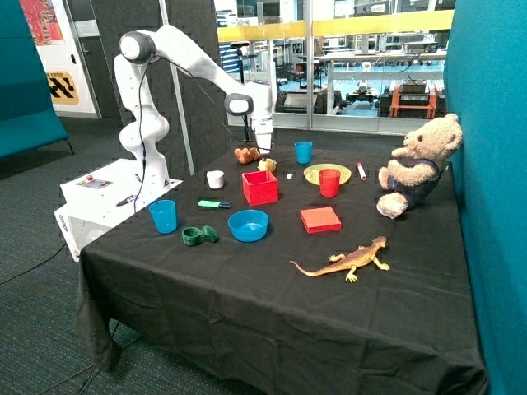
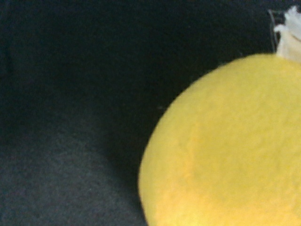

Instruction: Put the ball in the red pot

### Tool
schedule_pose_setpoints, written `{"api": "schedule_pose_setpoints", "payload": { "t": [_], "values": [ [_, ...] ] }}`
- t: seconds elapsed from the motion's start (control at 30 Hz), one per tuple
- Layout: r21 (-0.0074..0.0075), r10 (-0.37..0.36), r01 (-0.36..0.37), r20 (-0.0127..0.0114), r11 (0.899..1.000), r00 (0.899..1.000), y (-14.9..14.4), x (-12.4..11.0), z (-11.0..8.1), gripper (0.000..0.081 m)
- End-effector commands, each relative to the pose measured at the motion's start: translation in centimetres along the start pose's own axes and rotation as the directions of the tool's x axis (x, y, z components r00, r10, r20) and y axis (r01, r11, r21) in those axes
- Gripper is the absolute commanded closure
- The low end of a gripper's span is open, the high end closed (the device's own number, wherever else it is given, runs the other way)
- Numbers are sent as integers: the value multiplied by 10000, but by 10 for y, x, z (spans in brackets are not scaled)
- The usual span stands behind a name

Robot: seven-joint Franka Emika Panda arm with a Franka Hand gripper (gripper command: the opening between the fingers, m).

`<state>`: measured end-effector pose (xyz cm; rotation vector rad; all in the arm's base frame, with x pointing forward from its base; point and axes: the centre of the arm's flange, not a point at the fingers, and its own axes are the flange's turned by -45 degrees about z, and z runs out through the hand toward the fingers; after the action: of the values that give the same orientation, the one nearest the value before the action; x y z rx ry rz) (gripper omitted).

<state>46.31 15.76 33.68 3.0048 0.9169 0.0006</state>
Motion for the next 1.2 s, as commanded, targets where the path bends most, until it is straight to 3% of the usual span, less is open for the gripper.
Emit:
{"api": "schedule_pose_setpoints", "payload": {
  "t": [0.0,0.3,1.17],
  "values": [
    [1,97,-97,4,10000,10000,5,3,8,19],
    [1,383,-383,4,9993,9993,9,9,19,17],
    [1,410,-410,4,9992,9992,-3,11,27,47]
  ]
}}
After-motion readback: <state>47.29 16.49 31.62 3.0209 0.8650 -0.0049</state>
